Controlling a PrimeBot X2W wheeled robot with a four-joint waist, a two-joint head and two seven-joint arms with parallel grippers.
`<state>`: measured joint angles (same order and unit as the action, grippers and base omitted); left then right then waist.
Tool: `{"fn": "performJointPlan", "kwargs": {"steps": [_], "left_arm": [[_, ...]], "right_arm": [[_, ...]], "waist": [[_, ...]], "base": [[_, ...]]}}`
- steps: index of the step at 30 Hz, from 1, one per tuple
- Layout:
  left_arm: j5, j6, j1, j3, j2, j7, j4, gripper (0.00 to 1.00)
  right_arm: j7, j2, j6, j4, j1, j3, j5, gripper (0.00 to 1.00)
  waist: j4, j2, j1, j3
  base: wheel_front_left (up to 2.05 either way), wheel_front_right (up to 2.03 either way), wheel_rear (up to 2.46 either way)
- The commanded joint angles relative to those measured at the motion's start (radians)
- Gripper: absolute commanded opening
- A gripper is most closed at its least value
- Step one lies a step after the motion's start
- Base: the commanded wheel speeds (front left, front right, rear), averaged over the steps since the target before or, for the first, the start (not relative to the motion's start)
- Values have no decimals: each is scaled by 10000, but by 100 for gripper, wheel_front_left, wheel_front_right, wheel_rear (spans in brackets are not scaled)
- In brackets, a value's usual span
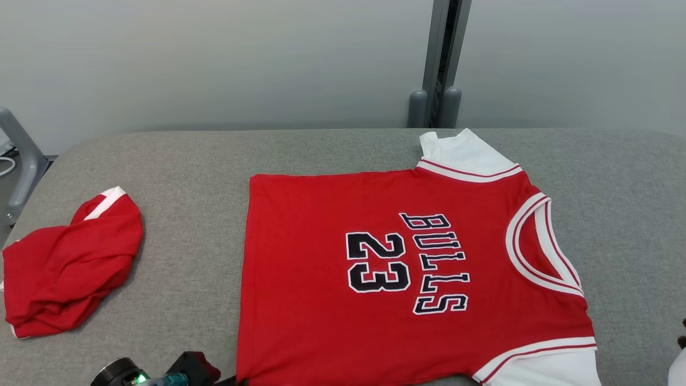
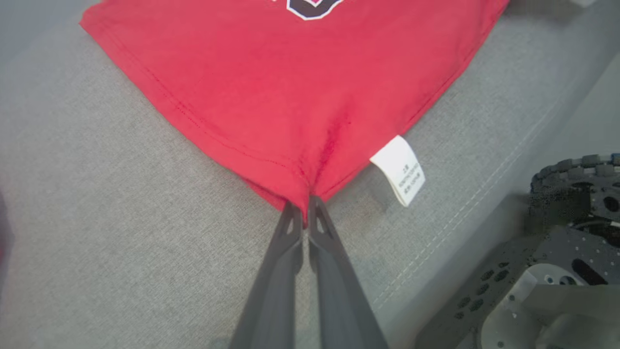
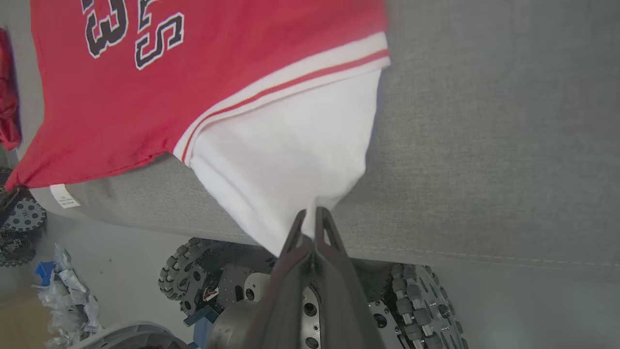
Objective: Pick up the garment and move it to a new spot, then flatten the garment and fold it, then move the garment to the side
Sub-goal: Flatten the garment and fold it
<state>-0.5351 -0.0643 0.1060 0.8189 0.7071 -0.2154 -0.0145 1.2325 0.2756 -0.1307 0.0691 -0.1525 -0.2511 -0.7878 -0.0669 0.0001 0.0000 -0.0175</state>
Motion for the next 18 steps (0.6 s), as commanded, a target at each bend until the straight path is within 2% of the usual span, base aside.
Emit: {"fn": "performJointPlan", "kwargs": {"steps": [1,6,11,18], "left_arm": [[-327,16,-110,-183,-34,70,-83,0],[-1567,-52,-24,-846,-107,71,-504,0],[-2164,-98,217,-1243,-110,99,-631,0],[-3158,-98,499,-1731,-414,20,-629,0]], "right_arm": [[-43,-41,-1,173,249,-137,86,0],[-454,-398,-1,248,892,-558,83,0],[-811,-579,-1,197,1496,-704,263,0],[-1787,-826,-1,-217,2492,-806,398,0]], "waist": [[-14,-1,0,-35],[-52,-1,0,-118],[-80,-1,0,-253],[-84,-1,0,-583]], "base": [[0,0,0],[0,0,0],[0,0,0],[0,0,0]]}}
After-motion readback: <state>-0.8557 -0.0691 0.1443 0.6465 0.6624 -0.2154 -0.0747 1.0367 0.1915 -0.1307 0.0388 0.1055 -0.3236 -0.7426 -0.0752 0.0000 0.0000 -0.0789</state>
